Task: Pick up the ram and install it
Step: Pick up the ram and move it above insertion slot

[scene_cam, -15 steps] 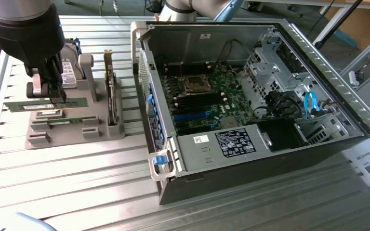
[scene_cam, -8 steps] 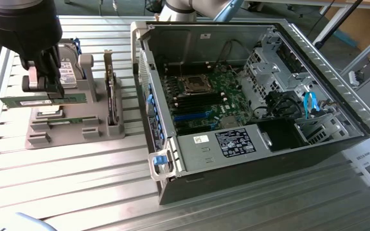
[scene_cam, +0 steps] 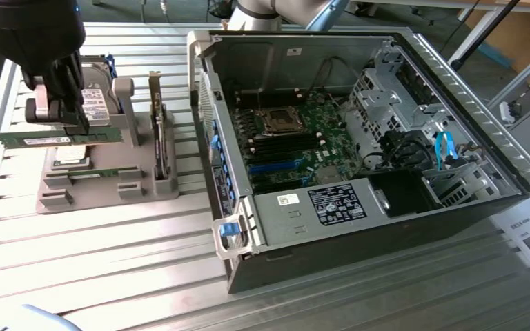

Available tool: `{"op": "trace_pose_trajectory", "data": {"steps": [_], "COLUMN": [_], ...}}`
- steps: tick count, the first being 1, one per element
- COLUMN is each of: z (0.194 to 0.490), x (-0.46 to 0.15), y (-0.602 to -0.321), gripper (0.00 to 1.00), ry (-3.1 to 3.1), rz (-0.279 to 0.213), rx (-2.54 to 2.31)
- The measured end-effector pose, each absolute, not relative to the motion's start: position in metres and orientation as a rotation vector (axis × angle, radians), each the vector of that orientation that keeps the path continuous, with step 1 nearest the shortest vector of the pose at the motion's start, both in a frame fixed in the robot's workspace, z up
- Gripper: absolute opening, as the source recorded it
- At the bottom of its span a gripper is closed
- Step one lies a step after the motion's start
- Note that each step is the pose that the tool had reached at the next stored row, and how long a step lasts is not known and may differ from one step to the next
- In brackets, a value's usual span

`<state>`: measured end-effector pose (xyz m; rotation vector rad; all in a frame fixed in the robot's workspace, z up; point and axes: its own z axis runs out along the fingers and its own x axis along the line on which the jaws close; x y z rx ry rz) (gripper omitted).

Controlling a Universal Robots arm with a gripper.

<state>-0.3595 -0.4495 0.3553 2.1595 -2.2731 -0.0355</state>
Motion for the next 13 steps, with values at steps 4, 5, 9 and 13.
{"op": "trace_pose_trajectory", "data": {"steps": [4,5,9,13], "z": [0.363,0.364,0.371,0.376], "x": [-0.36,-0.36,-0.36,-0.36], "y": [-0.45,-0.45,-0.45,-0.45], "gripper": [0.11,0.11,0.11,0.11], "ry": [-2.273,-2.273,-2.273,-2.273], "rz": [-0.036,-0.036,-0.035,-0.036], "rx": [2.159,2.159,2.159,2.16]}}
